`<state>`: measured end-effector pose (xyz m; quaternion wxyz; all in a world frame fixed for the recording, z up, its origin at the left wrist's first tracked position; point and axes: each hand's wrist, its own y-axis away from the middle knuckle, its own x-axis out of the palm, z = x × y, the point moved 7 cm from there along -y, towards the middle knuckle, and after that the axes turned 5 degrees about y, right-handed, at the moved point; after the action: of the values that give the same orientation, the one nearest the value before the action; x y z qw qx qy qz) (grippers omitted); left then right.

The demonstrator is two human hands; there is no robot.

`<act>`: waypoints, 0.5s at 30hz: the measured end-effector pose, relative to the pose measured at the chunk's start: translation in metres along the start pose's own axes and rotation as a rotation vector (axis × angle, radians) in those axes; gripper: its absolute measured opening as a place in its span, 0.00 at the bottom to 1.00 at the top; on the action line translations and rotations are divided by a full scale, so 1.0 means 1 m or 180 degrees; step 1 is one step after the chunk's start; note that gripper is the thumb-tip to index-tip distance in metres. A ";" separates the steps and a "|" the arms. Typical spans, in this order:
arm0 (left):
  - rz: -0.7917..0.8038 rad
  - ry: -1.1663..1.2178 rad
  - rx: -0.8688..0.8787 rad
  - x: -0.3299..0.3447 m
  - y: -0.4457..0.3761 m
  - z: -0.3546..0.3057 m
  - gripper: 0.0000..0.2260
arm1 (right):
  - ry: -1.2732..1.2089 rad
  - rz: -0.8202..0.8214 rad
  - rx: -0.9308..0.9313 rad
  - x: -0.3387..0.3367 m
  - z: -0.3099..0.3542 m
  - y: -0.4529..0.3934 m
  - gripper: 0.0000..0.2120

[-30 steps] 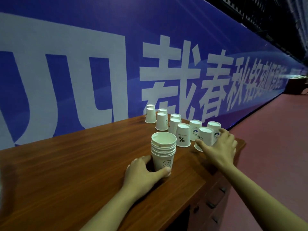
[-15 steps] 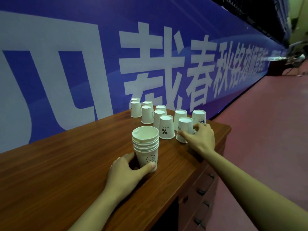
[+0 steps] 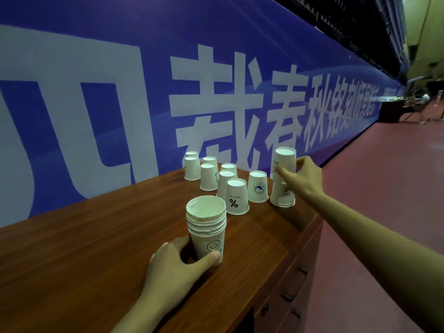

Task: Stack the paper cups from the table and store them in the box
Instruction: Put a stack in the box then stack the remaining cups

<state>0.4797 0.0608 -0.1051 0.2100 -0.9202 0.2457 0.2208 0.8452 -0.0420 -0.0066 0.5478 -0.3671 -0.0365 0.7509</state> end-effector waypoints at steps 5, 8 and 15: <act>-0.0037 -0.0008 0.0017 -0.002 0.000 0.000 0.27 | 0.0461 0.0406 0.0098 0.032 -0.025 0.017 0.30; -0.0041 0.0012 0.0017 -0.002 0.000 0.000 0.28 | 0.0410 0.0528 0.0131 0.040 -0.038 0.034 0.29; 0.0004 -0.0009 -0.0016 -0.002 0.002 -0.002 0.33 | 0.0421 0.0869 -0.0133 0.047 -0.029 0.055 0.30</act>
<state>0.4775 0.0594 -0.1031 0.2079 -0.9203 0.2453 0.2228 0.8123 -0.0343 -0.0775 0.4340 -0.4286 0.0343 0.7917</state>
